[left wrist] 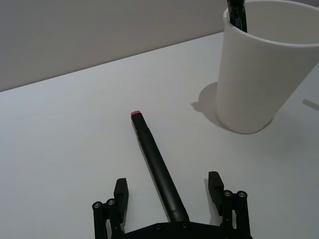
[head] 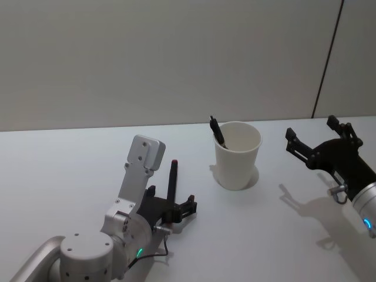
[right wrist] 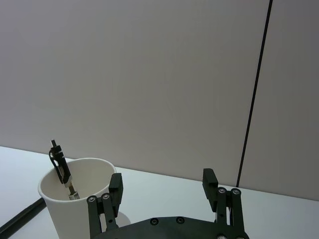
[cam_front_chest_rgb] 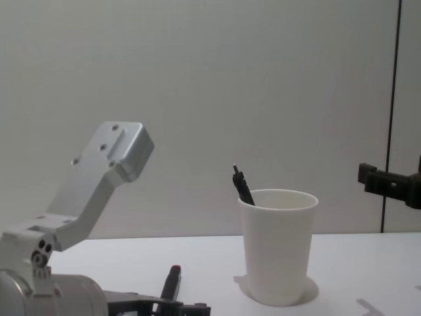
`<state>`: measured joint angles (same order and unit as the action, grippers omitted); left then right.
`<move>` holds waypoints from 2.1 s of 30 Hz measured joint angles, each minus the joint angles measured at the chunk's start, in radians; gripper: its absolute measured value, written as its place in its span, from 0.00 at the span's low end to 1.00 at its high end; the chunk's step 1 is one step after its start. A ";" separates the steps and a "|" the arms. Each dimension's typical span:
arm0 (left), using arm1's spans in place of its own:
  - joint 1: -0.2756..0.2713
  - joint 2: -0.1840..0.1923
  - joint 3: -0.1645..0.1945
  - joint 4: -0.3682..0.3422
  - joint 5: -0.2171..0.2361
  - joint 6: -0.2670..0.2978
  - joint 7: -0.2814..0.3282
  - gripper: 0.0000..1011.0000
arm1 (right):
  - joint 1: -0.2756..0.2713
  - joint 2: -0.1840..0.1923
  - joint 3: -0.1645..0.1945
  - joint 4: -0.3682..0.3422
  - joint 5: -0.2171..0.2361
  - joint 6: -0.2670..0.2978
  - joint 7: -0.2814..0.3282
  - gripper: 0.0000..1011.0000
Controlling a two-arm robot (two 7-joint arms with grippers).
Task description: Place the pen into the pen holder.
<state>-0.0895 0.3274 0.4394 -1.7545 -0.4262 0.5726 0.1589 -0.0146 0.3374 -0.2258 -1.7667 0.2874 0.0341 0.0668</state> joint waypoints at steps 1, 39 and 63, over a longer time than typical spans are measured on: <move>0.000 0.000 0.000 0.000 0.001 0.002 -0.001 0.99 | 0.000 0.000 0.000 0.000 0.000 0.000 0.000 0.99; -0.009 -0.009 -0.007 0.005 0.038 0.044 -0.037 0.51 | 0.000 0.000 0.000 0.000 0.000 0.000 0.000 0.99; -0.017 -0.010 -0.010 0.005 0.068 0.075 -0.067 0.28 | 0.000 0.000 0.000 0.000 0.000 0.000 0.000 0.99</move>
<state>-0.1067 0.3172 0.4291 -1.7491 -0.3586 0.6475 0.0920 -0.0146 0.3375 -0.2258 -1.7667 0.2874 0.0341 0.0668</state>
